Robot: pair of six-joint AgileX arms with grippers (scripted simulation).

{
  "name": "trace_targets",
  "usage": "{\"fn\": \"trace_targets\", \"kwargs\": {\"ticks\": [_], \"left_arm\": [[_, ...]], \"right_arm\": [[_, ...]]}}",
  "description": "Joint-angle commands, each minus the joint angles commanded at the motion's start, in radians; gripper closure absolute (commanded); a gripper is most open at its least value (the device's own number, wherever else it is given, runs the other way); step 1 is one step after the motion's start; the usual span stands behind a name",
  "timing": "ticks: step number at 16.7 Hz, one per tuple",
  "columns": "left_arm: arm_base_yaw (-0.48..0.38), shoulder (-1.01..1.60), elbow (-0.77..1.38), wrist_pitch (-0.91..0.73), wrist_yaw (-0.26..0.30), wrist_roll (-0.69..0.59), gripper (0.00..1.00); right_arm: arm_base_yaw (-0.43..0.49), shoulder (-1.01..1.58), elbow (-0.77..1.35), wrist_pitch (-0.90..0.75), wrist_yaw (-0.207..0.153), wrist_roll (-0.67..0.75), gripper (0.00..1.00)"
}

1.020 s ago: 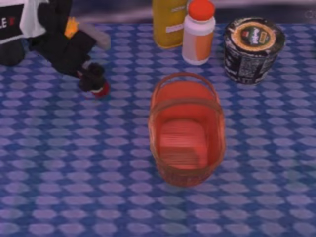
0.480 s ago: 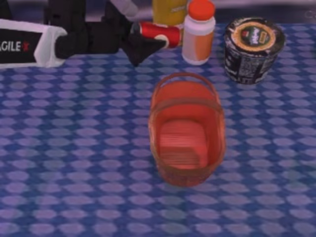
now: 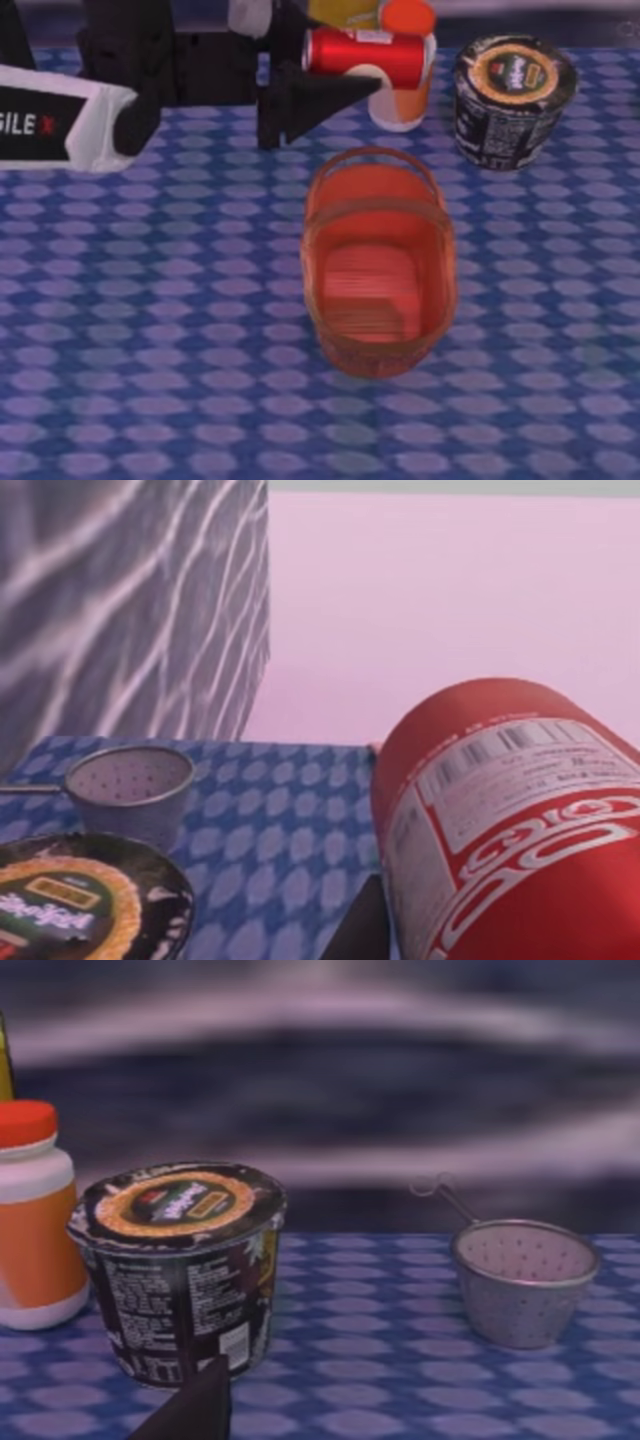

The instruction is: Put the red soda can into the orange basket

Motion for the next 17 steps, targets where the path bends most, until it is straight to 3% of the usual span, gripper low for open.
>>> {"fn": "trace_targets", "kwargs": {"ticks": [8,17], "left_arm": [[0.001,0.010,-0.010,0.040,0.023,-0.007,1.00],[0.023,0.242,-0.087,0.359,0.023,-0.013,1.00]], "right_arm": [[0.000,0.000,0.000,0.000,0.000,0.000,0.00],[0.000,0.000,0.000,0.000,0.000,0.000,0.00]]}}
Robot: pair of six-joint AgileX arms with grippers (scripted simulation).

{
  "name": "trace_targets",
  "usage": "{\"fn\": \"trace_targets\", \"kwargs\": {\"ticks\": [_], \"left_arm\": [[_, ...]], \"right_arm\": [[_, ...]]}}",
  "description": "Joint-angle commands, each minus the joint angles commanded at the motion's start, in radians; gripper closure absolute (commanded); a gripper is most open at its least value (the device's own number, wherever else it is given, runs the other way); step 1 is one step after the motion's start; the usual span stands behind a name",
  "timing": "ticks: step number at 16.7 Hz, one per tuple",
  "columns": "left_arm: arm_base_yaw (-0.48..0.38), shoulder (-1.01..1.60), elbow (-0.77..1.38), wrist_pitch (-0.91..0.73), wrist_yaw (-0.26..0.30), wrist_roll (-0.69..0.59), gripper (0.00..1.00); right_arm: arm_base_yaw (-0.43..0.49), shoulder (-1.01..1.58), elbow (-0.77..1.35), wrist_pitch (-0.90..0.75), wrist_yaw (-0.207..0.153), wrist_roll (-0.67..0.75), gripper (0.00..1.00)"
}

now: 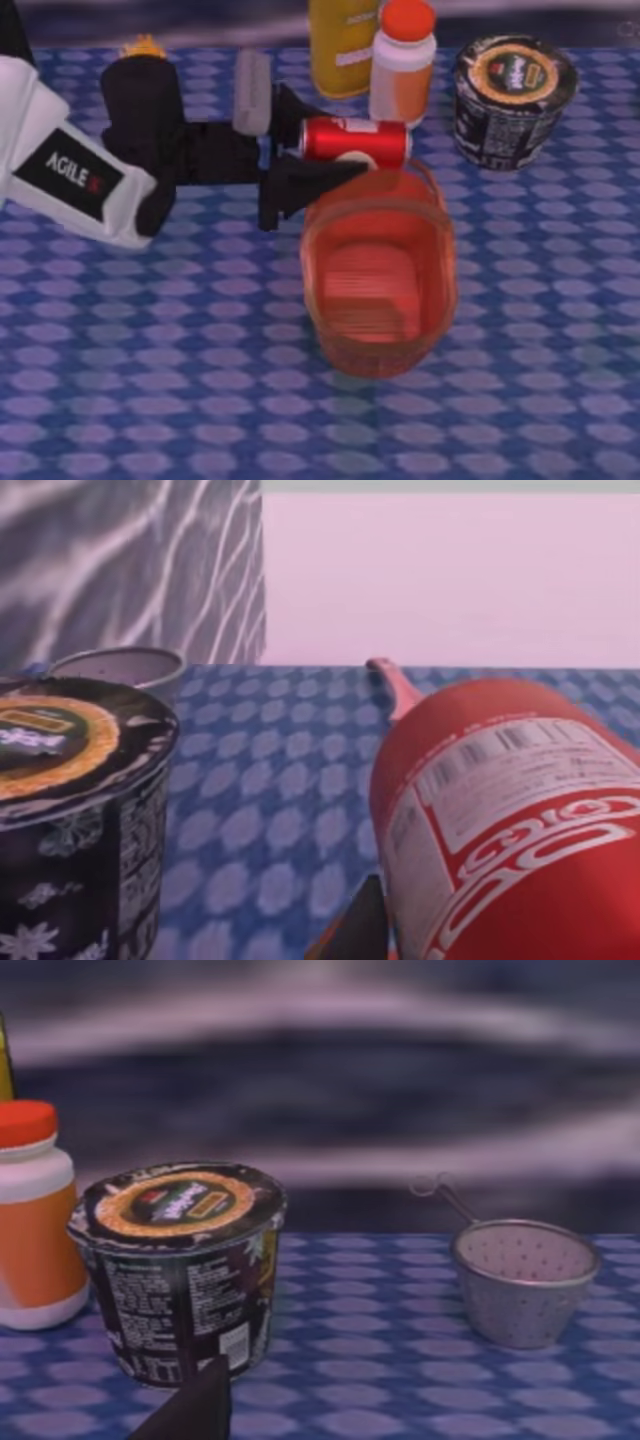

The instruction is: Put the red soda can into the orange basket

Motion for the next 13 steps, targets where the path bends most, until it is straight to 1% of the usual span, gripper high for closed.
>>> {"fn": "trace_targets", "kwargs": {"ticks": [4,13], "left_arm": [[0.000,0.002,-0.001,0.002,0.000,0.000,1.00],[0.000,0.002,-0.001,0.002,0.000,0.000,0.32]], "right_arm": [[0.000,0.000,0.000,0.000,0.000,0.000,0.00],[0.000,0.000,0.000,0.000,0.000,0.000,0.00]]}}
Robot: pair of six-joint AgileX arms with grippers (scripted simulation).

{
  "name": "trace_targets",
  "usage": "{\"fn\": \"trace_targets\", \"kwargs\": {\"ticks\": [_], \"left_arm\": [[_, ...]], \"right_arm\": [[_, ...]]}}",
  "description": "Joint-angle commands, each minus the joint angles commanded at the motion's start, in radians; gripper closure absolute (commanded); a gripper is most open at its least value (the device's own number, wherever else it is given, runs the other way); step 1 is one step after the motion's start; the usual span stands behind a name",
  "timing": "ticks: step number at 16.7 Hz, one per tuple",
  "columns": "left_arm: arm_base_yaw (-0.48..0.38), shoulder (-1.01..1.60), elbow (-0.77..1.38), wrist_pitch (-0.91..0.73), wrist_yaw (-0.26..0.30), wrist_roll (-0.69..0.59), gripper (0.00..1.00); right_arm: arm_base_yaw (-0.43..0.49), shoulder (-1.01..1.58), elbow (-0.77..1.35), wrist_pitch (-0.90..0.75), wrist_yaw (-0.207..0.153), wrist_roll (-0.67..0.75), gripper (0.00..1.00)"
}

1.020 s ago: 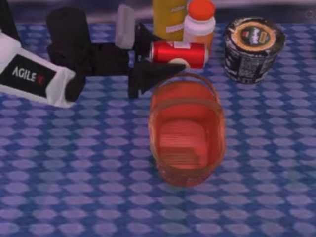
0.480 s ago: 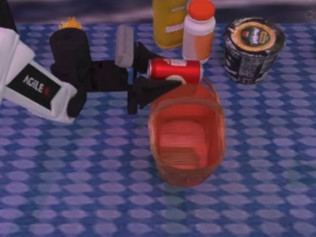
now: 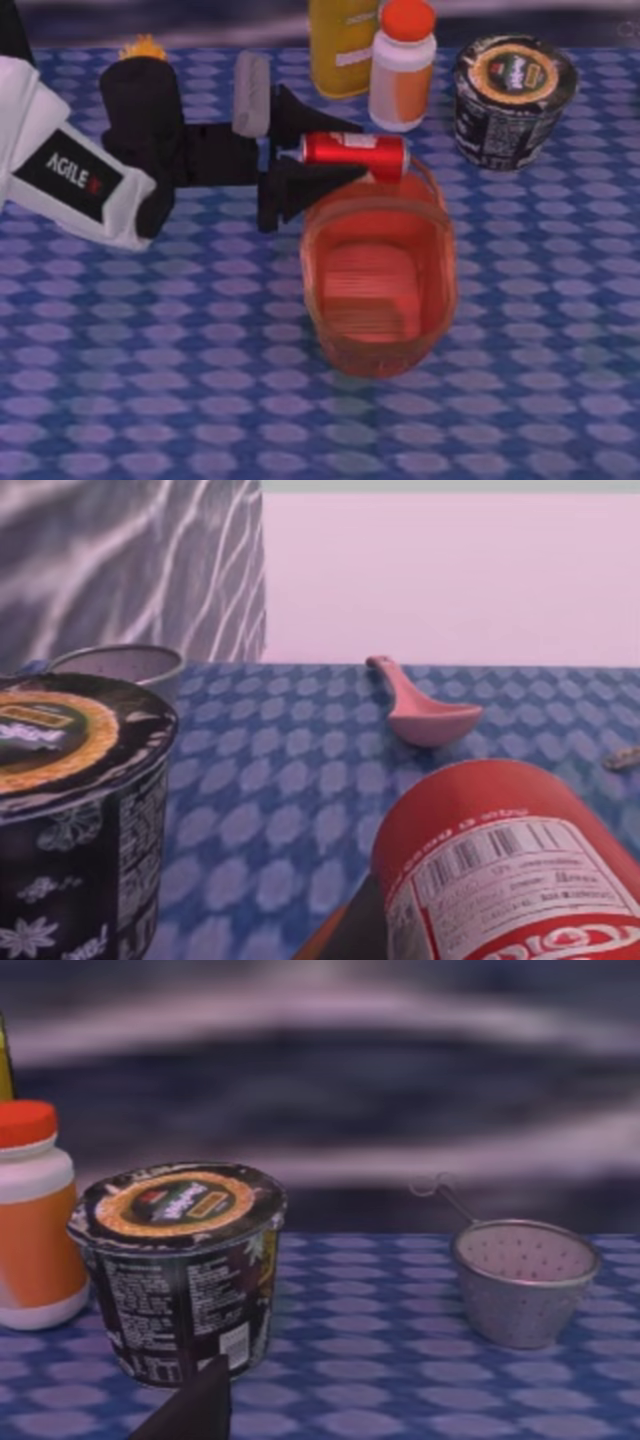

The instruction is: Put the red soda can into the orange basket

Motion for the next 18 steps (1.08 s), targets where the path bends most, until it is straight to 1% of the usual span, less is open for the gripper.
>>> {"fn": "trace_targets", "kwargs": {"ticks": [4,5,14,16,18], "left_arm": [[0.000,0.000,0.000,0.000,0.000,0.000,0.02],[0.000,0.000,0.000,0.000,0.000,0.000,0.00],[-0.004,-0.001,0.000,0.000,-0.001,0.000,0.00],[0.000,-0.029,-0.013,-0.015,-0.017,-0.005,0.00],[0.011,-0.096,-0.045,-0.051,-0.059,-0.018,0.00]], "right_arm": [[0.000,0.000,0.000,0.000,0.000,0.000,0.00],[0.000,0.000,0.000,0.000,0.000,0.000,0.00],[0.000,0.000,0.000,0.000,0.000,0.000,0.00],[0.015,0.030,0.030,-0.028,-0.002,-0.018,0.00],[0.044,0.100,0.099,-0.087,-0.005,-0.057,0.00]]}}
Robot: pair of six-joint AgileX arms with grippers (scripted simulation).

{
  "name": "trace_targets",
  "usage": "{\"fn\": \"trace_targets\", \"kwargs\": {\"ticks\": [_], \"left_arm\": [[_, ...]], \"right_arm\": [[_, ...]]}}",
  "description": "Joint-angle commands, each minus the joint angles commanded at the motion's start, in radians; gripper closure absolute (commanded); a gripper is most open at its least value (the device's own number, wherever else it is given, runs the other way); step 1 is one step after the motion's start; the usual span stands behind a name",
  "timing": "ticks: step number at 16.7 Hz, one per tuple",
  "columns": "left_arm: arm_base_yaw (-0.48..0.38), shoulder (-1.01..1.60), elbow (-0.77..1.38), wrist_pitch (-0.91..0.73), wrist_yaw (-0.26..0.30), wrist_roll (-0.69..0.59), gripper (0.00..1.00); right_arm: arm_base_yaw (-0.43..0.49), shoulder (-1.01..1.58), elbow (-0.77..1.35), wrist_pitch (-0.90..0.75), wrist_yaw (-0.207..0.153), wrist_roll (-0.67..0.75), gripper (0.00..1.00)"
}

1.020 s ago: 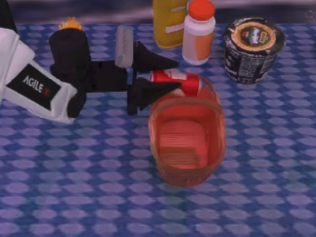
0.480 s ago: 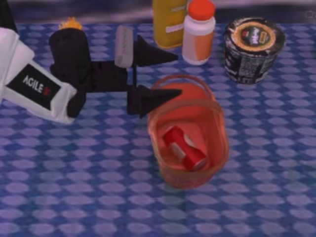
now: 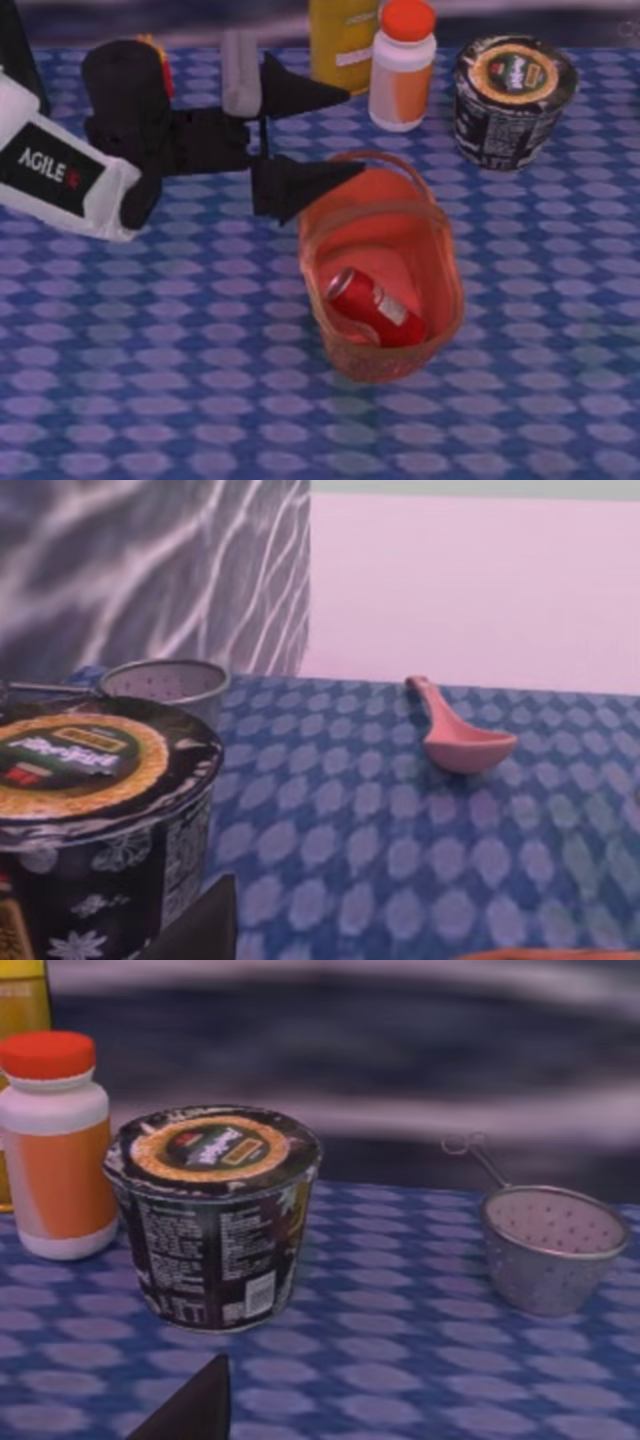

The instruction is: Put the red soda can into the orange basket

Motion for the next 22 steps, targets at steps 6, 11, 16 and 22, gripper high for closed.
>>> {"fn": "trace_targets", "kwargs": {"ticks": [6,11,16,22], "left_arm": [[0.072,-0.408,-0.203,-0.213,-0.244,-0.054,0.00],[0.154,-0.914,-0.470,-0.472,-0.527,-0.086,0.00],[0.230,-1.487,-0.756,-0.729,-0.814,-0.086,0.00],[0.294,-2.022,-1.028,-0.950,-1.092,-0.049,0.00]], "right_arm": [[0.144,0.450,0.444,-0.327,0.000,-0.213,0.00],[0.296,0.996,0.979,-0.687,0.001,-0.445,0.00],[0.449,1.561,1.525,-1.049,0.002,-0.678,0.00],[0.586,2.051,2.020,-1.360,0.006,-0.885,0.00]]}}
